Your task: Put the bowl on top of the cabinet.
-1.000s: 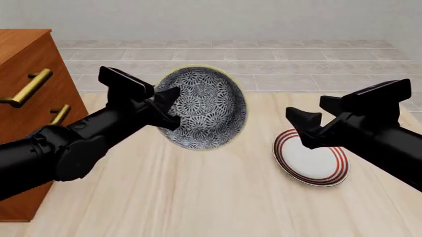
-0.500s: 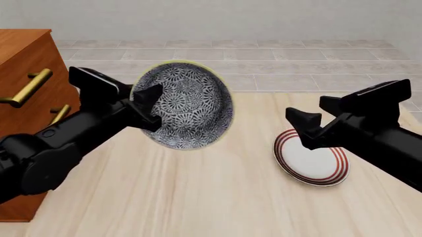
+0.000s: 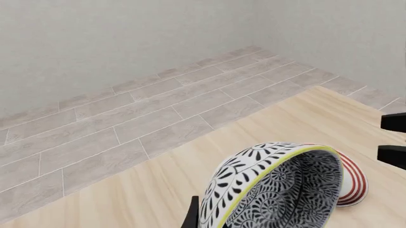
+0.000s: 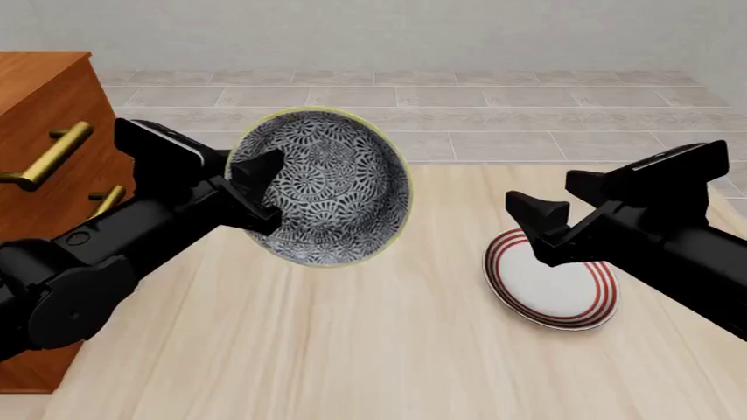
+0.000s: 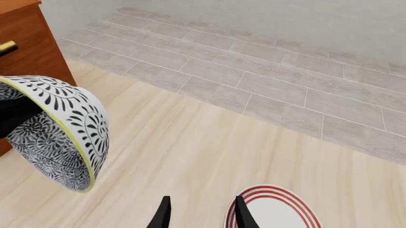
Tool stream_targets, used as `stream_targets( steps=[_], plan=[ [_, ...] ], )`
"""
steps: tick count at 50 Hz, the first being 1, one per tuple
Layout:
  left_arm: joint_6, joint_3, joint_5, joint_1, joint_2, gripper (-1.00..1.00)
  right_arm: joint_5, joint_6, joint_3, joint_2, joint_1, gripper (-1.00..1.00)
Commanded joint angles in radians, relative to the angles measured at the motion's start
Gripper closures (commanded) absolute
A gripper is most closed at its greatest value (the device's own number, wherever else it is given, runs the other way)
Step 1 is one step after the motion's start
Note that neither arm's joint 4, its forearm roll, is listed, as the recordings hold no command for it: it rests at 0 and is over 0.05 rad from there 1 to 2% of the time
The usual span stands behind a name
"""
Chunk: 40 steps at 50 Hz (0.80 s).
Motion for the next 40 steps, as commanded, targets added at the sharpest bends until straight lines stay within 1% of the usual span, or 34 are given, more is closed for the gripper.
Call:
stream_targets(
  steps=[1,7,10,12,15,16,18,21,26,30,36,38,40],
  plan=[
    [0.015,-0.036,-0.001,-0.020,0.059,1.00,0.002,0.012,0.002,-0.005,0.001,-1.00],
    [0.018,-0.046,0.012,-0.018,0.057,1.00,0.001,0.015,0.003,-0.006,0.002,-1.00],
    [0.023,-0.060,0.032,-0.013,0.057,1.00,0.001,0.016,0.003,-0.006,0.004,-1.00],
    [0.039,-0.069,0.046,-0.011,0.052,1.00,0.001,0.017,0.004,-0.007,0.005,-1.00],
    [0.039,-0.088,0.073,-0.012,0.051,1.00,-0.002,0.017,0.006,-0.008,0.006,-1.00],
    [0.038,-0.110,0.106,-0.011,0.044,1.00,0.000,0.020,0.006,-0.012,0.008,-1.00],
    [0.043,-0.118,0.118,-0.011,0.039,1.00,0.002,0.021,0.004,-0.013,0.010,-1.00],
    [0.061,-0.153,0.169,-0.004,0.026,1.00,0.002,0.019,0.005,-0.013,0.015,-1.00],
    [0.067,-0.205,0.237,0.007,0.014,1.00,-0.001,0.020,0.008,-0.016,0.023,-1.00],
    [0.075,-0.252,0.290,0.025,0.007,1.00,0.000,0.021,0.005,-0.018,0.030,-1.00],
    [0.092,-0.305,0.357,0.085,-0.009,1.00,-0.008,0.025,0.013,-0.018,0.036,-1.00],
    [0.092,-0.312,0.369,0.094,-0.013,1.00,-0.008,0.030,0.015,-0.021,0.037,-1.00],
    [0.077,-0.331,0.401,0.127,-0.024,1.00,-0.008,0.031,0.015,-0.021,0.036,-1.00]
  ],
)
